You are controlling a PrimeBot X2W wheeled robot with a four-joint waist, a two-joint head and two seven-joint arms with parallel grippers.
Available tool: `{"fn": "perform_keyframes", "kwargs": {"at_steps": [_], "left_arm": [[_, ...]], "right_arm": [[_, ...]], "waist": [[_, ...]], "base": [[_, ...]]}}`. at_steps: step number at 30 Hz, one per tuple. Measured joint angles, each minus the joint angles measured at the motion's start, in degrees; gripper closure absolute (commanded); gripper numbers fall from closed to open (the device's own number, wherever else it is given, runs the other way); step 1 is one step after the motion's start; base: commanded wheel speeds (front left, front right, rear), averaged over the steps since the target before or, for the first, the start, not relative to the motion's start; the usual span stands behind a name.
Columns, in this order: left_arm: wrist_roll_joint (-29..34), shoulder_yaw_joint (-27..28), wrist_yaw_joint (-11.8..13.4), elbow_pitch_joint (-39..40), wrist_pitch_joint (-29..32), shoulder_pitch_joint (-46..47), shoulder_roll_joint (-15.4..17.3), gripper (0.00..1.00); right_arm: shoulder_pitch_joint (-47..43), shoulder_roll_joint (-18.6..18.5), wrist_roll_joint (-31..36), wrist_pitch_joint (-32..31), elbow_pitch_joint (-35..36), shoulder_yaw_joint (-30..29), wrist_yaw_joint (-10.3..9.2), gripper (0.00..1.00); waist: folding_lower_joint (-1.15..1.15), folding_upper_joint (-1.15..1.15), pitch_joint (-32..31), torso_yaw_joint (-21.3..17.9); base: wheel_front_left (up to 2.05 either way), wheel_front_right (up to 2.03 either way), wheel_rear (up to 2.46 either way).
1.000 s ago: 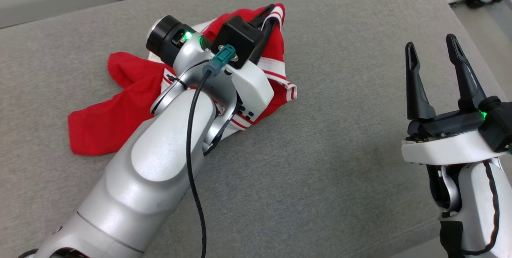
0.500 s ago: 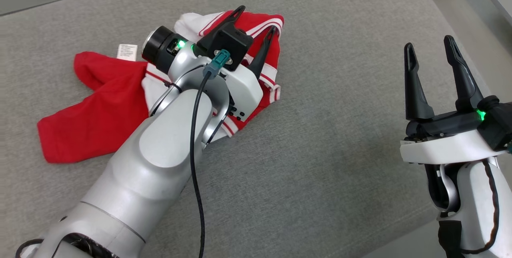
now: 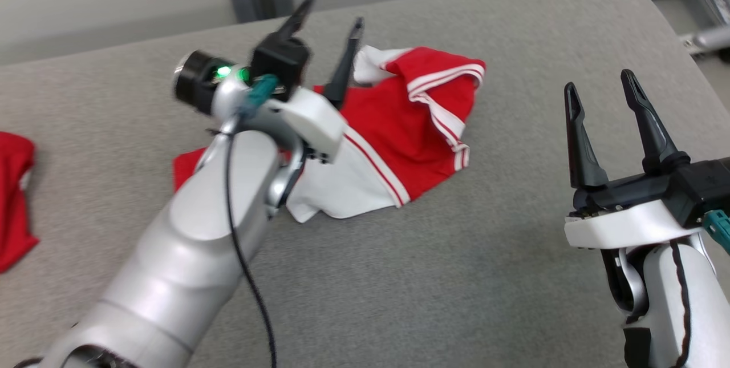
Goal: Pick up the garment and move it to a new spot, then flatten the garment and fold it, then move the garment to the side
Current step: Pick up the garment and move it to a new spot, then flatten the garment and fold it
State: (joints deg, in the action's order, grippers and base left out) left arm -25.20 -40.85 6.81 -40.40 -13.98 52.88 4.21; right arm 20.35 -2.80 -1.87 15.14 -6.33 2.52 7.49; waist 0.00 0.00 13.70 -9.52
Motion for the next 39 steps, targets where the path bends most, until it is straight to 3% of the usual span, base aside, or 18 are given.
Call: {"fn": "perform_keyframes", "kwargs": {"at_steps": [5, 10, 13, 16, 22, 27, 39], "left_arm": [[0.05, 4.48, 4.16, 5.37, -0.94, -6.80, 5.82, 0.00], [2.89, 9.83, 8.47, 16.94, -1.02, -18.24, 10.20, 0.00], [4.03, 14.08, 11.39, 23.47, -1.02, -26.88, 10.76, 0.00], [6.60, 16.57, 12.17, 28.71, -1.02, -34.65, 9.88, 0.00], [10.01, 20.83, 12.40, 33.54, -1.02, -43.88, 7.14, 0.00], [13.05, 24.80, 11.21, 36.76, -1.03, -49.38, 3.83, 0.00], [16.58, 31.84, 4.52, 38.50, -1.10, -50.06, -0.05, 0.00]], "right_arm": [[-1.76, -0.75, 0.18, 0.00, 1.16, 0.16, 0.00, 0.00], [-4.26, -1.91, -0.10, 0.00, 2.37, 1.66, 0.00, 0.00], [-6.00, -2.38, -0.14, 0.00, 3.05, 1.55, 0.00, 0.00], [-7.58, -2.26, -0.18, 0.00, 3.01, 1.62, 0.00, 0.00], [-9.55, -1.65, -0.60, 0.00, 2.40, 2.75, 0.00, 0.00], [-10.65, -1.44, -0.60, 0.00, 1.88, 3.52, 0.00, 0.00], [-10.26, -2.02, -1.01, 0.00, 0.01, 7.08, 0.00, 0.00]], "waist": [[0.00, 0.00, -2.95, 3.97], [0.00, 0.00, -5.30, 7.90], [0.00, 0.00, -6.79, 9.73], [0.00, 0.00, -8.04, 11.04], [0.00, 0.00, -9.60, 11.84], [0.00, 0.00, -10.40, 11.66], [0.00, 0.00, -9.49, 13.56]], "base": [[0.00, 0.00, 0.00], [0.00, 0.00, 0.00], [0.00, 0.00, 0.00], [0.00, 0.00, 0.00], [0.00, 0.00, 0.00], [0.00, 0.00, 0.00], [0.00, 0.00, 0.00]]}}
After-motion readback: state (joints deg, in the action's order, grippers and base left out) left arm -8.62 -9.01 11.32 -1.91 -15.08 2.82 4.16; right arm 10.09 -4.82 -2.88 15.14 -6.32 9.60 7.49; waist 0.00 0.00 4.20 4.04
